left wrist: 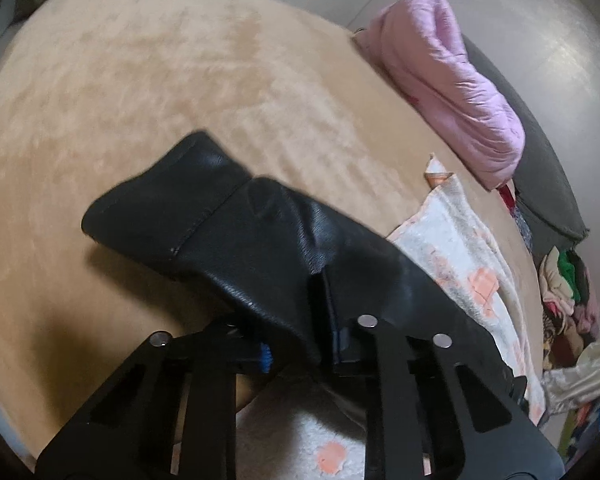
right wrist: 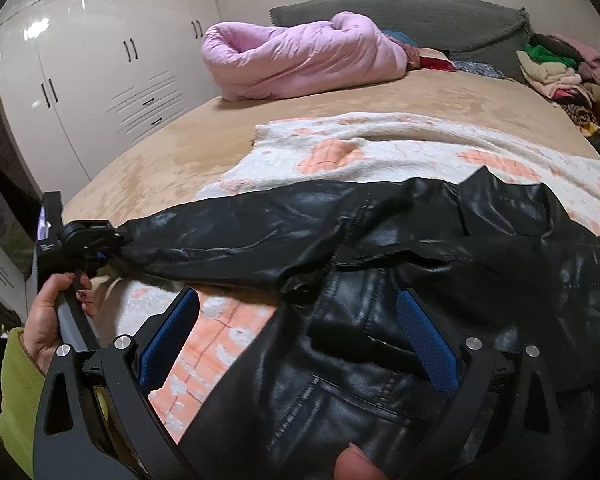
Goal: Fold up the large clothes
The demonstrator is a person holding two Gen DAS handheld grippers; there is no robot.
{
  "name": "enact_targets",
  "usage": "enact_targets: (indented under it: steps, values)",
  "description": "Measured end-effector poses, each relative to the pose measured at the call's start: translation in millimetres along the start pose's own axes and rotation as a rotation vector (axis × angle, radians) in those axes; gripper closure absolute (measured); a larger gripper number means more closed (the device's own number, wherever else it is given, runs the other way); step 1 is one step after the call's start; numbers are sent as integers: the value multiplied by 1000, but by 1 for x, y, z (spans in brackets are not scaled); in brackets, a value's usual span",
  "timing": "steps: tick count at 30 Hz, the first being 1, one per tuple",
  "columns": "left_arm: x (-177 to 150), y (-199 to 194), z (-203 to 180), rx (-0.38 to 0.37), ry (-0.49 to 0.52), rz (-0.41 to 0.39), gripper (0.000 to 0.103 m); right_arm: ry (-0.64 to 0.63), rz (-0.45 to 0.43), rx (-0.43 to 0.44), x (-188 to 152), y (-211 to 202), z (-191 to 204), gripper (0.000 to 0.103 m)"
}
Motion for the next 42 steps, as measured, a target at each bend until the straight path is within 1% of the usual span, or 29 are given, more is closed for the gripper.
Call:
enact_targets:
  steps: [4, 9, 15, 18, 20, 25, 29, 34, 38, 42]
  values:
    - [2, -6, -12, 3, 60, -13, 94, 37, 2, -6, -3, -2, -11, 4]
    - [6, -17, -29, -37, 116, -34, 98, 70, 1, -24, -8, -3, -24, 4]
    - [4, -34, -63, -113, 203, -55, 99, 114, 7, -51, -17, -2, -42, 4]
    - [3, -41, -79, -170, 231, -56, 99, 139, 4, -64, -21, -3, -50, 4]
    - [0, -48, -94, -213, 272, -61, 99, 154, 6, -69, -24, -4, -55, 4]
    - [-9, -56, -126, -271, 355, -65, 101, 182, 17, -90, -28, -4, -67, 4]
    - [-17, -62, -147, -327, 408, -72, 101, 203, 6, -97, -29, -11, -75, 4]
    - [-30, -66, -168, -412, 450, -52, 101, 232, -15, -110, -27, -20, -91, 4]
    - [-38, -67, -185, -446, 503, -49, 101, 265, -32, -128, -27, -30, -108, 4]
    - [-49, -62, -198, -512, 523, -8, 102, 302, -39, -152, -33, -37, -127, 4]
Point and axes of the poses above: each gripper's, at about its wrist camera, not at the fingertips, and y roughly the way its jaws point, z to its left, x to its top, the point moved 3 cm from there along y, roughly the way its jaws point, and after that the axes turned 13 degrees about -x, right-handed, at the moved point
